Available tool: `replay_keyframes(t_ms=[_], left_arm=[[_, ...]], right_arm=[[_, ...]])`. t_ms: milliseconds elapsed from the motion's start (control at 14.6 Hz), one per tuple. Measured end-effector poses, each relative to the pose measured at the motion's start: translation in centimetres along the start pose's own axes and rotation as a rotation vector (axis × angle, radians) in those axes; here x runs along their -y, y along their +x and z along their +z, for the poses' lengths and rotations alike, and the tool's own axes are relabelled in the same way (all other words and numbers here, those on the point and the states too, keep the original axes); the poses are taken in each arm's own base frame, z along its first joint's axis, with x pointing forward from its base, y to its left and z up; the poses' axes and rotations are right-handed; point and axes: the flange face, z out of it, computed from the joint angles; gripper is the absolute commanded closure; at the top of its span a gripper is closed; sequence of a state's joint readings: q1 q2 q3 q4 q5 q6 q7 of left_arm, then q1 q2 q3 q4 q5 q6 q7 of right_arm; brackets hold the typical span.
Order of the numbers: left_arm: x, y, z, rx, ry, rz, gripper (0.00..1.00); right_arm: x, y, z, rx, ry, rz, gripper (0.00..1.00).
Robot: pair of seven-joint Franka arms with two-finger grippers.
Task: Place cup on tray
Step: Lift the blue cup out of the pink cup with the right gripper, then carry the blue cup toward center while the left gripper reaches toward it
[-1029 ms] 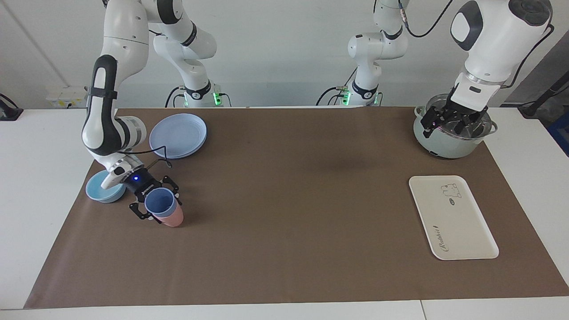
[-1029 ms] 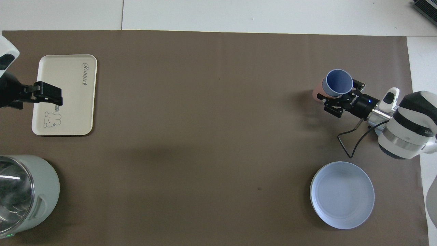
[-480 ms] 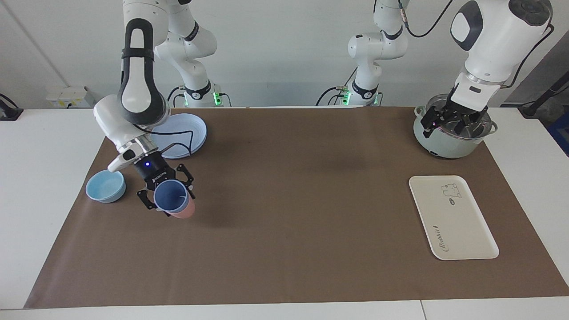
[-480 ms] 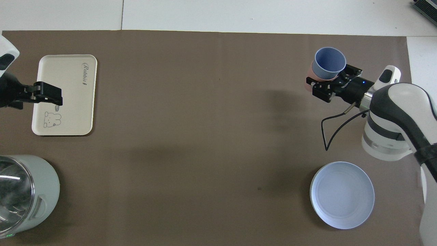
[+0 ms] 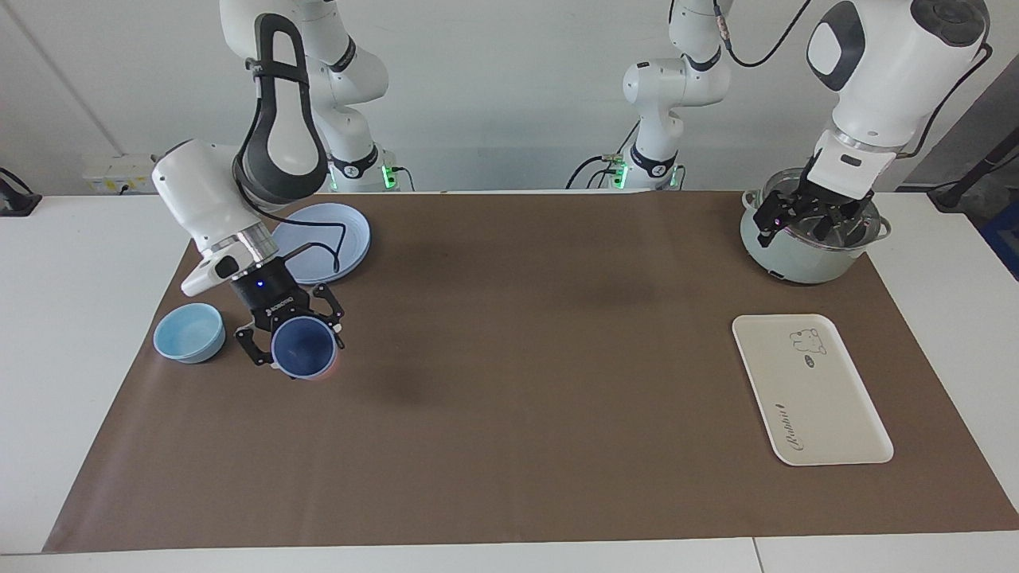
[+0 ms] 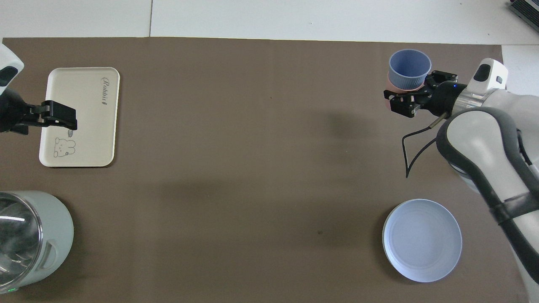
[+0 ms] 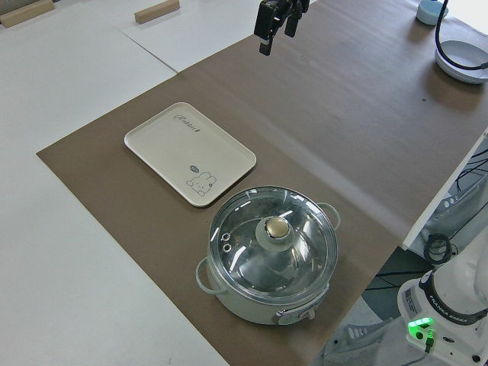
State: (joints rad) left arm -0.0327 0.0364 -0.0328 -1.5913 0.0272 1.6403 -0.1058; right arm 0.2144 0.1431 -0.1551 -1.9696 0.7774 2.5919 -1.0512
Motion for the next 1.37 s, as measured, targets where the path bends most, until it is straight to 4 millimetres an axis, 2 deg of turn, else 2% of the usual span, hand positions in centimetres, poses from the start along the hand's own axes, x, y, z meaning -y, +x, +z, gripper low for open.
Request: replay_keyframes(t_ms=[206, 549, 824, 1098, 1235, 1373], left_arm=[[0.0, 0.0, 0.0, 0.000, 0.000, 0.000, 0.00], [0.0, 0.0, 0.0, 0.000, 0.000, 0.001, 0.00], [-0.7, -0.1, 0.0, 0.001, 0.000, 0.012, 0.00], [-2.9, -0.4, 0.0, 0.001, -0.002, 0.047, 0.00], [-3.7, -0.3, 0.1, -0.006, -0.051, 0.042, 0.00], [-4.6, -0.2, 0.2, -0.007, -0.163, -0.009, 0.00]], right_arm=[[3.5, 2.6, -0.2, 0.078, -0.052, -0.002, 1.00], [10.6, 6.5, 0.4, 0.231, -0.172, -0.048, 1.00], [15.3, 8.1, 0.6, 0.343, -0.204, -0.114, 1.00], [19.9, 10.5, -0.5, 0.446, -0.191, -0.037, 1.00], [22.0, 11.3, -0.1, 0.472, -0.213, -0.034, 1.00], [24.2, 11.2, 1.1, 0.498, -0.245, -0.052, 1.00]])
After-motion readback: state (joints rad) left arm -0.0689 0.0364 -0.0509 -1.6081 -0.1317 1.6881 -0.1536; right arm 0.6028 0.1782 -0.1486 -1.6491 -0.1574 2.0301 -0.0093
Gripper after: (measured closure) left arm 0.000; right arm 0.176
